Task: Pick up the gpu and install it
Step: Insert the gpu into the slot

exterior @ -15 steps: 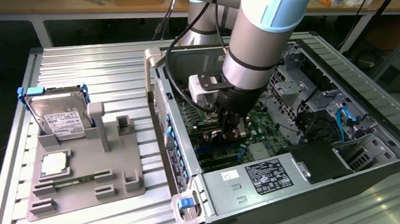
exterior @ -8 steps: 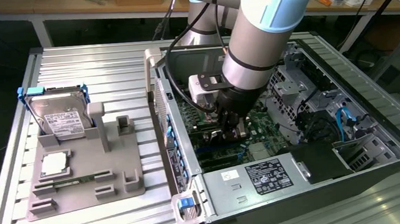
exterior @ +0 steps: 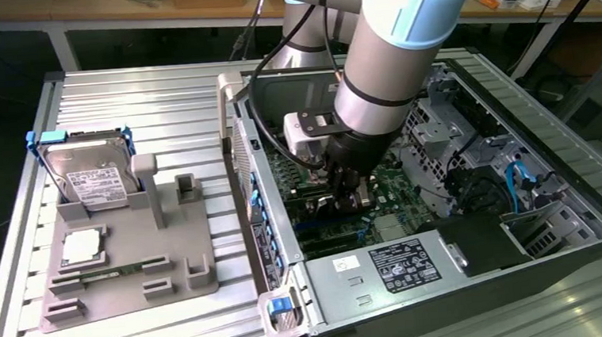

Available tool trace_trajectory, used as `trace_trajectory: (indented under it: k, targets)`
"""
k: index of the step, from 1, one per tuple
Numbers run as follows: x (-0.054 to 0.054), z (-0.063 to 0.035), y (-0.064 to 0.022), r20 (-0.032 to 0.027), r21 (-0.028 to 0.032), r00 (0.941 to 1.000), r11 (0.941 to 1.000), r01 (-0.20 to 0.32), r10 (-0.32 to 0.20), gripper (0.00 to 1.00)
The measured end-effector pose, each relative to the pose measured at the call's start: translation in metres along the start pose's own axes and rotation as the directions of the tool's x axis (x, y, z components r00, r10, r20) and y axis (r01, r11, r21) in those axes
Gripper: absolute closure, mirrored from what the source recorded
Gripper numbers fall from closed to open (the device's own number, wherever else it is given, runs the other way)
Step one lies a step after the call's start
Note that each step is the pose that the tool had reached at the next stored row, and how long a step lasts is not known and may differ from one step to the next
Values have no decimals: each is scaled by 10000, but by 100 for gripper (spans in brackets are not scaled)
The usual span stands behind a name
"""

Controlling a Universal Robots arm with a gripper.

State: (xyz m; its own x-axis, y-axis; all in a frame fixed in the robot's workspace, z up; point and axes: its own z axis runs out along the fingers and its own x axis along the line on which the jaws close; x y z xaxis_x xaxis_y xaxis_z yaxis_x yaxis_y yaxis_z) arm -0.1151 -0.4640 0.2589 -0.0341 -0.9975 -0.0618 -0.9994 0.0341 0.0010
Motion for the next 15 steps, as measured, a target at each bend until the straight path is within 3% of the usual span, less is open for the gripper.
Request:
trace_trajectory:
  k: [15]
  targets:
    - [20,4,7,3,0,10000,10000,-1,1,73]
